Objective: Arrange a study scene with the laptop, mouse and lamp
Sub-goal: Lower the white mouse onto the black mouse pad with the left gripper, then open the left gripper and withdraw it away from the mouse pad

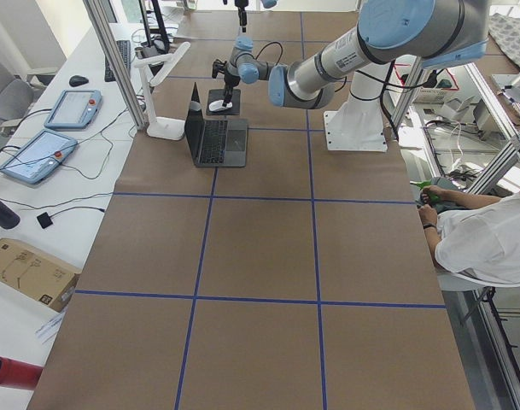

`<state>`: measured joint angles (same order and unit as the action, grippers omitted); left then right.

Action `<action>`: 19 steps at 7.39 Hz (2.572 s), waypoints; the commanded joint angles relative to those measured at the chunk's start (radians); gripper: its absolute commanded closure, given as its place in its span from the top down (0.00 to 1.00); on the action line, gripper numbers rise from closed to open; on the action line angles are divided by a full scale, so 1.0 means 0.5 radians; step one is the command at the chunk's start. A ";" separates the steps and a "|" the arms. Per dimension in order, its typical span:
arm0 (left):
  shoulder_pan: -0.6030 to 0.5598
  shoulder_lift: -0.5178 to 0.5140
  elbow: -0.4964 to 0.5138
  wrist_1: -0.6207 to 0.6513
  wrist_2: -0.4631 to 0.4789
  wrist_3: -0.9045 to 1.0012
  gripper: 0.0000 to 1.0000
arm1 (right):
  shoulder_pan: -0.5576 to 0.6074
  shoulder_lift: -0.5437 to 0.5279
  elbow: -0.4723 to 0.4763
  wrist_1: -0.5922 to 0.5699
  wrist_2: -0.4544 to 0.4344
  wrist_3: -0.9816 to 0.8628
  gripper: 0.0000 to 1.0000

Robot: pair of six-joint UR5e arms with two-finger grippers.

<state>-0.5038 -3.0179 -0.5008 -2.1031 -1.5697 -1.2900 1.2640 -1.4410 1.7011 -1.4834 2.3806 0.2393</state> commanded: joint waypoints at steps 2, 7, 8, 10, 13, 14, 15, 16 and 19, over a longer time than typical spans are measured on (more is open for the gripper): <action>-0.158 -0.008 -0.194 0.091 -0.250 0.125 1.00 | 0.000 0.053 -0.028 0.000 -0.006 0.000 0.98; -0.566 0.895 -1.644 1.098 -0.870 0.818 1.00 | 0.015 0.102 -0.040 -0.006 -0.138 0.012 0.99; -0.694 1.143 -1.847 1.126 -0.998 0.974 1.00 | 0.046 0.105 -0.037 -0.021 -0.126 0.003 0.99; -1.034 1.619 -2.203 1.196 -1.275 1.479 1.00 | 0.064 0.084 -0.040 -0.024 -0.122 -0.006 0.99; -1.461 2.187 -2.355 1.181 -1.501 2.142 1.00 | 0.089 -0.057 0.025 0.000 -0.123 0.015 0.99; -1.571 2.313 -2.352 1.163 -1.536 2.263 1.00 | 0.095 -0.094 0.091 0.000 -0.123 0.018 0.99; -1.621 2.396 -2.352 1.166 -1.536 2.304 1.00 | 0.104 -0.127 0.150 0.000 -0.126 0.018 0.99; -1.658 2.479 -2.358 1.160 -1.536 2.307 1.00 | 0.129 -0.143 0.160 0.000 -0.126 0.018 0.99; -1.766 2.636 -2.334 1.157 -1.515 2.464 1.00 | 0.181 -0.174 0.227 -0.030 -0.119 0.018 0.99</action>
<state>-1.3701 -1.7283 -1.6769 -1.5276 -2.3300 -0.0799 1.3446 -1.5217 1.8034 -1.4878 2.3217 0.2489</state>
